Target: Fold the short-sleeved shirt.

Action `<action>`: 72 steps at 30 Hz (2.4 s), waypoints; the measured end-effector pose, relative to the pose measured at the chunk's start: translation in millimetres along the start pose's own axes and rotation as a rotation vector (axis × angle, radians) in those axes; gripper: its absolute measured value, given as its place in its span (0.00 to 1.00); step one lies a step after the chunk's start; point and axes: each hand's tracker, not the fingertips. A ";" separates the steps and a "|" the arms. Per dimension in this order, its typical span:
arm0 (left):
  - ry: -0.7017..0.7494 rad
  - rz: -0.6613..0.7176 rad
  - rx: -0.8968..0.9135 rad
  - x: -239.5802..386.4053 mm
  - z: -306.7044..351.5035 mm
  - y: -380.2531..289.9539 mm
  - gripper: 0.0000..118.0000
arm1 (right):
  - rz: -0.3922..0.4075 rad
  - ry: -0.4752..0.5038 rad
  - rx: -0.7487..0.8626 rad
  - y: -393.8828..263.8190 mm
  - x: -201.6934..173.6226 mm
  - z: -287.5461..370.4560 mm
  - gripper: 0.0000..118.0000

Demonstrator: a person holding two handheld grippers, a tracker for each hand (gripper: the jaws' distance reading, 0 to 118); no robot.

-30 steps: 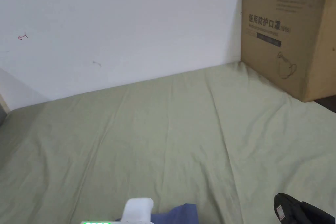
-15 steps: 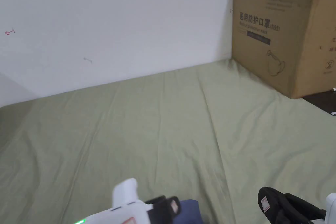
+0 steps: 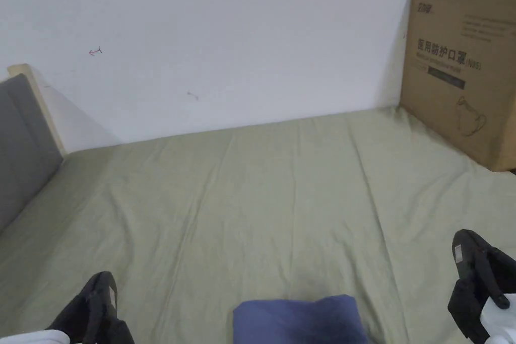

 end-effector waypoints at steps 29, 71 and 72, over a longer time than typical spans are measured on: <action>-0.614 0.621 -0.886 -72.3 -171.5 -98.4 0.03 | -0.345 0.635 -1.352 -157.0 9.9 -207.5 0.00; -0.153 0.034 -1.220 -324.7 -270.5 -62.5 0.38 | -0.179 0.438 -1.007 -48.8 -36.7 -124.1 0.00; -0.107 0.018 -1.229 -329.3 -271.3 -63.5 0.74 | -0.175 0.435 -1.011 -47.4 -38.2 -126.5 0.00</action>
